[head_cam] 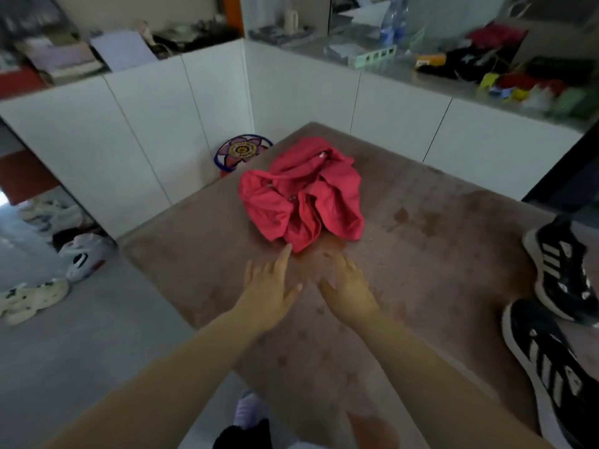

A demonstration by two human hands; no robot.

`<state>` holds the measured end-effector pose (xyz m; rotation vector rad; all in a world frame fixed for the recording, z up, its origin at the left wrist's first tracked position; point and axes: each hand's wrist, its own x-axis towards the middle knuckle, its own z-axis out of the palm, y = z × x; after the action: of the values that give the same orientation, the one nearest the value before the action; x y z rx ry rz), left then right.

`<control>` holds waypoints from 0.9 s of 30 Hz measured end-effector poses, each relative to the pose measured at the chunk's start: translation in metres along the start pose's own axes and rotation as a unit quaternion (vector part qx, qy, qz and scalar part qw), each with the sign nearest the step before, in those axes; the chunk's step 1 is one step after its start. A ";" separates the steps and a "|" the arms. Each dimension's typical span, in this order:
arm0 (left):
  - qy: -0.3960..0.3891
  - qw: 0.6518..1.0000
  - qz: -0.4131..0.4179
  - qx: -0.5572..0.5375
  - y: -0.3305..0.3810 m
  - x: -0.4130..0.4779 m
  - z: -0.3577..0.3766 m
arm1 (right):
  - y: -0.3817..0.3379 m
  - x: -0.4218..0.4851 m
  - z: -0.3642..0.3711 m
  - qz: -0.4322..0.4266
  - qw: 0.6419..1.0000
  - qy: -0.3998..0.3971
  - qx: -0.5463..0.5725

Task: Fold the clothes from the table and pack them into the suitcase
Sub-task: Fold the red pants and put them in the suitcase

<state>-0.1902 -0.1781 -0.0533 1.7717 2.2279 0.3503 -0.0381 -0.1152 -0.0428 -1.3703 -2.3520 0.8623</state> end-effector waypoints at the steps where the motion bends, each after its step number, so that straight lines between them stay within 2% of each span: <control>1: 0.002 1.000 0.012 -0.012 -0.008 0.018 -0.006 | -0.002 0.015 0.001 0.001 1.000 0.011 -0.008; 8: -0.002 0.994 0.109 0.013 -0.053 0.147 -0.059 | -0.024 0.123 -0.004 0.052 0.993 0.078 -0.070; 13: -0.020 0.984 0.159 0.073 -0.074 0.222 -0.074 | -0.025 0.167 0.007 0.109 0.987 0.050 -0.104; 16: -0.019 0.980 0.174 0.095 -0.081 0.257 -0.070 | -0.020 0.188 0.015 0.110 0.984 0.054 -0.127; 18: -0.018 0.979 0.162 0.125 -0.085 0.276 -0.067 | -0.017 0.202 0.019 0.104 0.984 0.056 -0.135; 20: -0.042 0.981 0.109 0.155 -0.094 0.293 -0.064 | -0.016 0.214 0.023 0.113 0.980 0.043 -0.158; 22: -0.090 0.985 0.041 0.142 -0.107 0.304 -0.062 | -0.017 0.222 0.025 0.143 0.969 0.035 -0.200; 23: -0.100 0.988 0.020 0.116 -0.114 0.307 -0.061 | -0.019 0.224 0.024 0.143 0.961 0.056 -0.232; 25: -0.084 0.994 0.017 0.071 -0.127 0.307 -0.060 | -0.020 0.229 0.023 0.105 0.949 0.109 -0.277; 27: -0.060 0.996 0.034 0.049 -0.130 0.303 -0.062 | -0.017 0.223 0.017 0.082 0.942 0.127 -0.300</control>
<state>-0.3958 0.0873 -0.0601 1.8699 2.1387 0.1448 -0.1722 0.0642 -0.0570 -1.7888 -2.4075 -0.0338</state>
